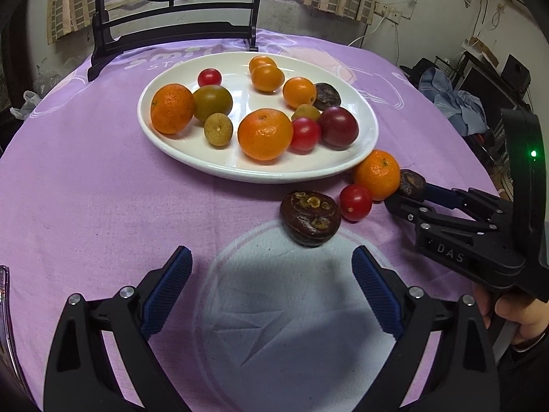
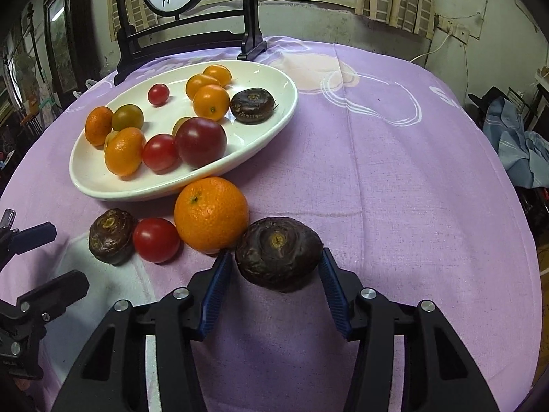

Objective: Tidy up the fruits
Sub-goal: 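Grasp a dark passion fruit with each gripper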

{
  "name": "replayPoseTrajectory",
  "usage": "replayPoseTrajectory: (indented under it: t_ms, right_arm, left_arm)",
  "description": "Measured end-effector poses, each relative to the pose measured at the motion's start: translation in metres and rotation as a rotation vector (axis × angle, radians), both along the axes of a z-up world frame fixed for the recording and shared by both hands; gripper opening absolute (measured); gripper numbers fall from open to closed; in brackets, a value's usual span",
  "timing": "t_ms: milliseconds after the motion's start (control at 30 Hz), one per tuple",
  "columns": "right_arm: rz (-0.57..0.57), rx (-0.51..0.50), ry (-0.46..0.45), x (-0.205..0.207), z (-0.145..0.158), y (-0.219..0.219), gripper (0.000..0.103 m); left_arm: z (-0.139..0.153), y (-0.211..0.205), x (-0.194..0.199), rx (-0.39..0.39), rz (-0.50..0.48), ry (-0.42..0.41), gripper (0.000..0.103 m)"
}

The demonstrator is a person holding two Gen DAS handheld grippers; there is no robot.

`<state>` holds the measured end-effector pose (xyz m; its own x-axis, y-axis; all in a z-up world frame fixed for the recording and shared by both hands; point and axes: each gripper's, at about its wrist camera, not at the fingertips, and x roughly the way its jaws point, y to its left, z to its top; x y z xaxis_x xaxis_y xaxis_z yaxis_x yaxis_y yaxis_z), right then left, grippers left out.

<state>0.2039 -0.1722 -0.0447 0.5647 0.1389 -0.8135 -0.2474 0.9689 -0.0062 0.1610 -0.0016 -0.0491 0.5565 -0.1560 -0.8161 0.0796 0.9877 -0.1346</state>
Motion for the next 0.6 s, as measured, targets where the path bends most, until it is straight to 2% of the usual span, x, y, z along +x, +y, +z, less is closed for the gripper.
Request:
replayPoseTrajectory:
  t_ms: [33, 200, 600]
  right_arm:
    - [-0.003, -0.001, -0.003, -0.001, 0.0, 0.0, 0.048]
    - [-0.023, 0.043, 0.01, -0.009, 0.003, -0.007, 0.047]
    - [-0.057, 0.131, 0.003, -0.05, 0.01, -0.031, 0.047]
  left_arm:
    - [0.0, -0.001, 0.0, 0.002, -0.002, 0.001, 0.092]
    - [-0.003, -0.001, 0.001, 0.024, 0.008, 0.003, 0.092]
    - [-0.011, -0.005, 0.001, 0.001, -0.004, 0.025, 0.092]
